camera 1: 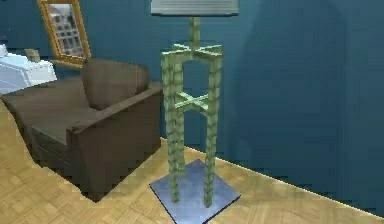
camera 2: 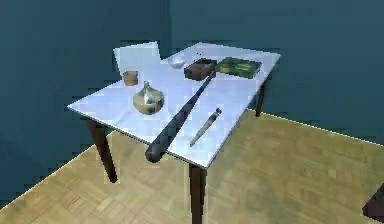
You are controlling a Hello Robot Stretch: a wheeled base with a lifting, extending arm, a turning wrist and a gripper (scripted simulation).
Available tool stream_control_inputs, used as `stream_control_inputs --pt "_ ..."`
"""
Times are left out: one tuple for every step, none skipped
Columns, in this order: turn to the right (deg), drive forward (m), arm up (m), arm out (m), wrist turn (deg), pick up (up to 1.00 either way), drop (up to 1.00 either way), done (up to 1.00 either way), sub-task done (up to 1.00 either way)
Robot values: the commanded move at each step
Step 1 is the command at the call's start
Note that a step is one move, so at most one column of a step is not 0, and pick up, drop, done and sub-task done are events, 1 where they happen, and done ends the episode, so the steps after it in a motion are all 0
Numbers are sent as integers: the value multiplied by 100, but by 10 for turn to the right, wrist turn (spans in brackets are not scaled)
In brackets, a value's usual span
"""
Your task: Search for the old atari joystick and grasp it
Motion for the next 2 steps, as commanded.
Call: stream_control_inputs --pt "450 0 0 0 0 0 0 0 0" --pt "450 0 0 0 0 0 0 0 0"
